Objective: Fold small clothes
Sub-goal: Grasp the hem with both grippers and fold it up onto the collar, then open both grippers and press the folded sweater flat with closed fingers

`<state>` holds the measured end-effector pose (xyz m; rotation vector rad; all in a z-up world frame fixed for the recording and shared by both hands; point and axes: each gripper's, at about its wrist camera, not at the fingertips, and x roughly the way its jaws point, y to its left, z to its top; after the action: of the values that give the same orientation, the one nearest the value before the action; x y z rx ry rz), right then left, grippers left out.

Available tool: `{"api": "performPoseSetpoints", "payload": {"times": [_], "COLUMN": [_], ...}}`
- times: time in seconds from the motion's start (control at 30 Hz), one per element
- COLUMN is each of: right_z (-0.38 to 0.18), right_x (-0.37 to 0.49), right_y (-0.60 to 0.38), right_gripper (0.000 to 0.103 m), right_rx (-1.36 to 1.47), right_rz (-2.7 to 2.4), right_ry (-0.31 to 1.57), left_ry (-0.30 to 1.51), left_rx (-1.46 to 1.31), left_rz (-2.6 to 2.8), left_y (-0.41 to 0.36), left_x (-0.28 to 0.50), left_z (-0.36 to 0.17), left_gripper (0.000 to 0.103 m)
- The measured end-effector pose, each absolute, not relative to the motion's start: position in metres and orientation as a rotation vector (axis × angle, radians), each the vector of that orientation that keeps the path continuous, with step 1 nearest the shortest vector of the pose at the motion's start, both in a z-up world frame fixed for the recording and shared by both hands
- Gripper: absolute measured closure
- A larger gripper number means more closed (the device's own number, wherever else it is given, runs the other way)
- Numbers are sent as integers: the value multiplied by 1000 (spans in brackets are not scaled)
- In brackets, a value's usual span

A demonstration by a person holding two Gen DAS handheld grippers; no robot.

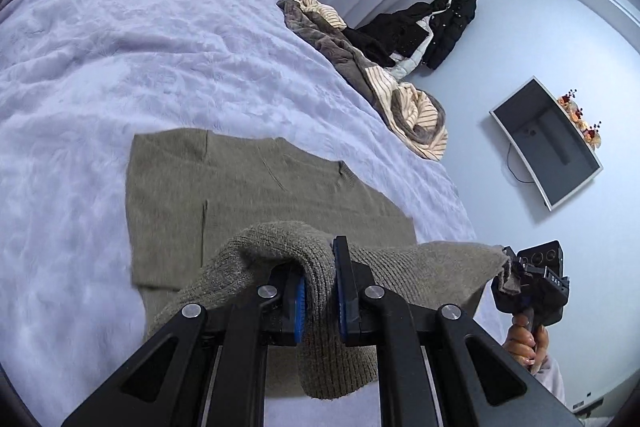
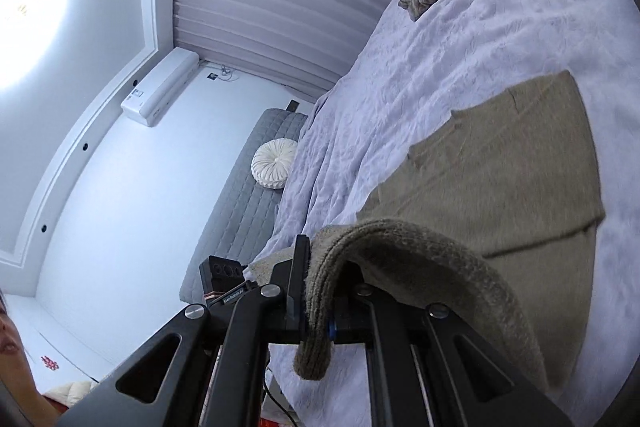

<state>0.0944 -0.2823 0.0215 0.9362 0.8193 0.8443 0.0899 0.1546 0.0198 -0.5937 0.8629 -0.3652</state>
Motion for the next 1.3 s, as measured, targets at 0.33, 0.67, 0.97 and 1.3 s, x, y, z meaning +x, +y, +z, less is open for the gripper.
{"api": "performPoseSetpoints", "payload": {"times": [0.33,0.67,0.97,1.3], "right_z": [-86,-105,-61,-56], "right_x": [222,236,231,123], "right_y": [-269,-280,-300,-325], "right_gripper": [96,89,31,31], "right_rx": [989,1109,1065,747], "right_rz": [609,581,505,378], "right_ry": [1018,1027,893,998], "left_ry": [1019,876,909,1074], "left_rx": [-486,-474,-400,-419], "left_rz": [-220,-188,-133,-133], "left_y": [150,154,168,186], "left_x": [195,178,174,98], "left_z": [-73,-40,-34,-74], "left_gripper": [90,19,19,19]}}
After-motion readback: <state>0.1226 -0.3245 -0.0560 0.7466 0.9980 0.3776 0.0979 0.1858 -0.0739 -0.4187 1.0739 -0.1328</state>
